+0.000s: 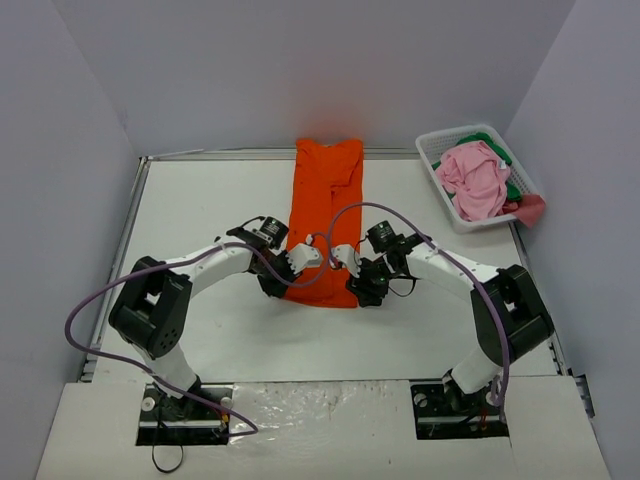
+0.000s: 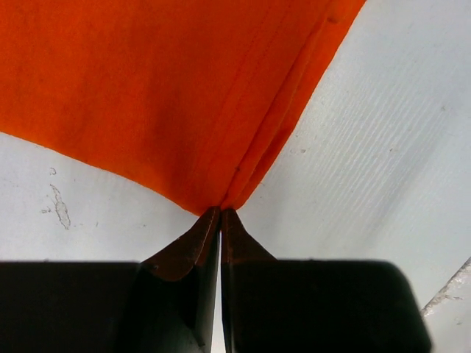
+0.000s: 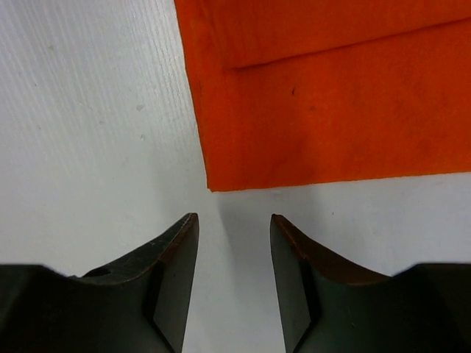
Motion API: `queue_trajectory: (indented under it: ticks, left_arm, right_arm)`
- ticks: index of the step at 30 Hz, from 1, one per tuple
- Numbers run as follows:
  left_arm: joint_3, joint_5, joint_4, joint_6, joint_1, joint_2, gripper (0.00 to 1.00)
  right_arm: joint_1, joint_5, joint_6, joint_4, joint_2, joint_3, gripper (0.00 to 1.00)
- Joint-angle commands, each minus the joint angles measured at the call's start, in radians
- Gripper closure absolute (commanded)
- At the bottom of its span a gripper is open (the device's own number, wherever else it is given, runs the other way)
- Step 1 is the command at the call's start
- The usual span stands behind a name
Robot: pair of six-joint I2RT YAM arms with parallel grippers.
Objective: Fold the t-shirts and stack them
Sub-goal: Grab the bottom of the folded rectangular tshirt with both arms
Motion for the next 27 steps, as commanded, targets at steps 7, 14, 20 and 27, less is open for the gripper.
queue_trajectory:
  ticks: [7,14,20,27]
  left_arm:
    - [0.052,0.23,-0.003,-0.031,0.073,-0.015,0.98]
    - [0.062,0.264,-0.009,-0.029,0.08,-0.004,0.98]
    - [0.076,0.263,-0.024,-0.026,0.086,0.028,0.98]
    - [0.095,0.302,-0.035,-0.045,0.119,0.062,0.98]
  right_arm:
    - [-0.045,-0.073,0.01,0.01,-0.025,0.011,0.56]
    - [-0.056,-0.078,0.031,0.03,-0.09,-0.013,0.53]
    - [-0.019,-0.068,0.005,0.027,-0.093,-0.042,0.56]
    - [0.016,-0.074,-0.006,0.026,-0.056,-0.032,0.59]
